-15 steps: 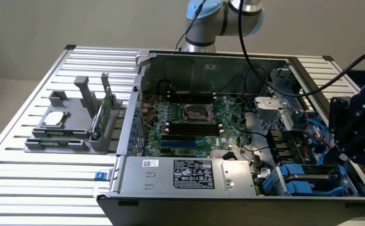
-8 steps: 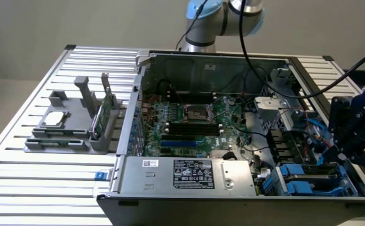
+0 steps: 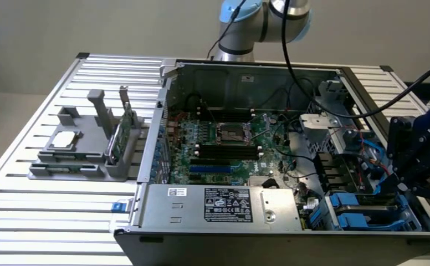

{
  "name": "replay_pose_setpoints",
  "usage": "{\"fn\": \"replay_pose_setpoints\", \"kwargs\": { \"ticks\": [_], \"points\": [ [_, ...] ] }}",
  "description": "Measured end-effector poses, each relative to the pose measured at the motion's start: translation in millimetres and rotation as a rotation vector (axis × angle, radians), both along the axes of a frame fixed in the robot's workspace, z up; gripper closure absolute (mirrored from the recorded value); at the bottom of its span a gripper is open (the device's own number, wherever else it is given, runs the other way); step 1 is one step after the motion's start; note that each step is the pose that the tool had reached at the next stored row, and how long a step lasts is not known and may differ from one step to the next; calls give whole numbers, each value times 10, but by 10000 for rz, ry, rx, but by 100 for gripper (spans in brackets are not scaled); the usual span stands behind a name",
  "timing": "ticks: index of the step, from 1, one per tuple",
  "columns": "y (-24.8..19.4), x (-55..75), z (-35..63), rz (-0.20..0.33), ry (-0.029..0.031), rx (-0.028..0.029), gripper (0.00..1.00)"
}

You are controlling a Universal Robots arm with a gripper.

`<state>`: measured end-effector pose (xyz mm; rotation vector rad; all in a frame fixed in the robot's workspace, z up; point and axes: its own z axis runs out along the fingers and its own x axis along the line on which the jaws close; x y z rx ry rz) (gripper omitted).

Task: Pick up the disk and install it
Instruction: 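Insert the disk into the insertion slot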

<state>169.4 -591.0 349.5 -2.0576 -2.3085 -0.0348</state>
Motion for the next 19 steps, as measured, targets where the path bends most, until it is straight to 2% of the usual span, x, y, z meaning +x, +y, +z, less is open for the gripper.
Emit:
{"fn": "replay_pose_setpoints", "kwargs": {
  "ticks": [7, 19],
  "points": [
    [0, 0, -32, 0, -75, 0, 89],
    [-2, 0, -79, 0, -126, 0, 89]
  ]
}}
